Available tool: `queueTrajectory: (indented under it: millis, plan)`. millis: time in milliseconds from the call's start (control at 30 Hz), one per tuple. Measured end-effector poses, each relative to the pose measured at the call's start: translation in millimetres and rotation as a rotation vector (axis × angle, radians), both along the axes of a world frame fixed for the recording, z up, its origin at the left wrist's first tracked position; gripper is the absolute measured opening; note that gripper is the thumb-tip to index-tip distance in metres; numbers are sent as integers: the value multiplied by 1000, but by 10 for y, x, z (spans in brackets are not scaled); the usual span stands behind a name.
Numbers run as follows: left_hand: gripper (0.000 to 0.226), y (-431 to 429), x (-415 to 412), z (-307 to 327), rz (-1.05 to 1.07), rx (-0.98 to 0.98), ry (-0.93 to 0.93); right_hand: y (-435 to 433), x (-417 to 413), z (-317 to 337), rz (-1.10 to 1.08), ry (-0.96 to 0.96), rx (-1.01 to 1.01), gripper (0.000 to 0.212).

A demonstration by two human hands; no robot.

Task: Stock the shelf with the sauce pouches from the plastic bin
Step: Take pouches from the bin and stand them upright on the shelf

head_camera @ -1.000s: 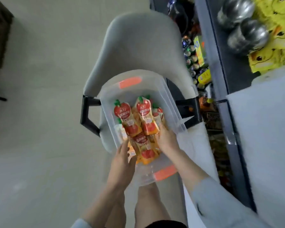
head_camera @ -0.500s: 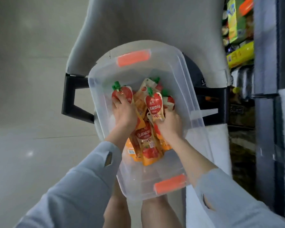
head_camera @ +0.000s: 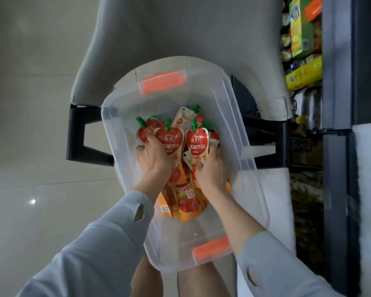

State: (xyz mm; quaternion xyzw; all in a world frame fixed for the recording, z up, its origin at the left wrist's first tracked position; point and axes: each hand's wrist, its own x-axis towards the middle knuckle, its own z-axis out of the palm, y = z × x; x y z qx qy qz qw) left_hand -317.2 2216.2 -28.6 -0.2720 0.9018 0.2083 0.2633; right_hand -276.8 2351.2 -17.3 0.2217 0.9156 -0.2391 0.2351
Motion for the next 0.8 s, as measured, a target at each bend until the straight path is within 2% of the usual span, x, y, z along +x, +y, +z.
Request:
queueTrajectory:
  millis: [67,200,333,400,467,567,667,800]
  plan:
    - [81,12,49,77,20,65,20,13,-24,73,-35,-29,-34,50]
    - [78,-15,85,304,112,247,79,96,39,339,-70,23,-145,41]
    - [66,-74,68,718,175,406,188,182,193,834,-151,115,-359,47]
    - [66,-124,66,967,247,550,220,224,287,1162,-251,125,-476,54]
    - [67,-172,86,1248,330,718,231,254,398,1488,-352,160,-558,47]
    - [62,-207,151,1690,341,877,196,286,598,1950,-429,253,-603,37]
    - [43,-180,242,2146,302,1009,120,277,813,2422,-470,362,-627,33]
    - [41,-67,385,2697,237,1149,46,286,1102,3038,-538,513,-619,30]
